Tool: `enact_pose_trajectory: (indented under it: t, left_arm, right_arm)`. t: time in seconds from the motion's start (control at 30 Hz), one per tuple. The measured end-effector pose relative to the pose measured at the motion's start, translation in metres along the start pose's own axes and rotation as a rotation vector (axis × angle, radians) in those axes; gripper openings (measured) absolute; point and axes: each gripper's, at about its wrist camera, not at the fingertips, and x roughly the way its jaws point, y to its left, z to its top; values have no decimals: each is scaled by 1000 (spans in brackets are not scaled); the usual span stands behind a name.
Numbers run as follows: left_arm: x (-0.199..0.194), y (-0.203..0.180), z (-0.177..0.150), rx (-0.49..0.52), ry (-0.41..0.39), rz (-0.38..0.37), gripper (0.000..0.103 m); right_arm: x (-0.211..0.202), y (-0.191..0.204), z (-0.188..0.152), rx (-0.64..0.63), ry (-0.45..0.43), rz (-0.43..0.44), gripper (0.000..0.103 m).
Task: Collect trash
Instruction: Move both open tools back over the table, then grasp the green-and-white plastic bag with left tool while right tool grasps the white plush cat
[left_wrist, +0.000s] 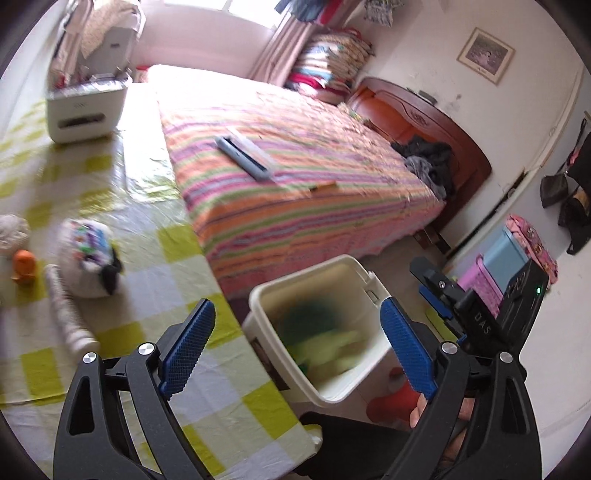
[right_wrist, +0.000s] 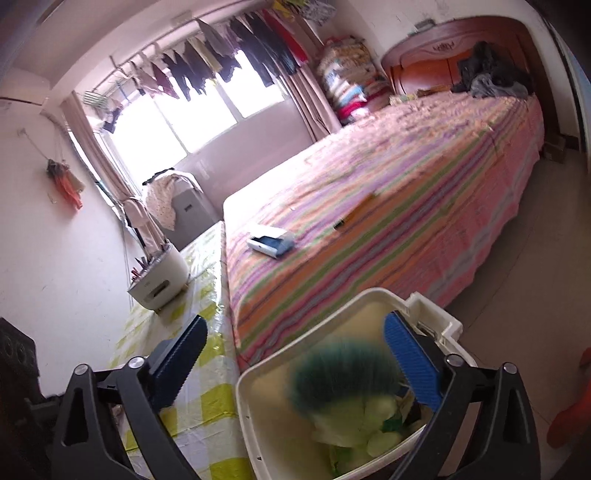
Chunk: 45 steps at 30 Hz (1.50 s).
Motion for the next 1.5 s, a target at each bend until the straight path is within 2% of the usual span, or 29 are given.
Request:
enact_pose_trajectory:
  t: [0.17,0.27,0.4,0.63,0.7,0.77,0.87,1.0,1.13,1.23,1.33,1.4,1.47,1.5]
  left_arm:
    - [-31,4,4,23,-89,104,92]
    - [-42,13,1,63,-132,206,93]
    - [-50,34,-3,95,-143,324,93]
    - [-71,112,6,-23,-155,465,93]
    - [-82,140,11,-73,-166,519,93]
    - [-89,177,16,-169,-145,577,93]
    - [-99,229,20,-345,-132,608,93]
    - [-101,288,23,-510,-71,666,93]
    - [-90,319,26,-577,-1,663,93]
    - [-76,335,26,-610,60,615,91]
    - [-69,346,25,-643,77,607,90]
    - [-68,349,27,-641,76,607,82]
    - [-67,351,28,-640,78,605,60]
    - [-66,354,28,-644,87,596,55]
  right_arm:
    - [-9,20,-7,-57,-78,130,95]
    - [-6,39,-13,-129,-79,176,95]
    - [3,69,-20,-192,-55,232,95]
    - [18,107,-37,-205,7,313,95]
    - [24,118,-43,-215,33,336,95]
    - [28,126,-48,-225,55,351,95]
    - [35,139,-57,-240,95,383,95]
    - [41,153,-68,-249,137,422,95]
    - [49,167,-77,-262,175,447,95]
    - [58,175,-81,-263,203,463,95]
    - [69,184,-82,-262,225,479,95]
    - [80,197,-82,-303,232,467,95]
    - [93,209,-82,-350,251,452,95]
    - [99,212,-83,-361,262,447,95]
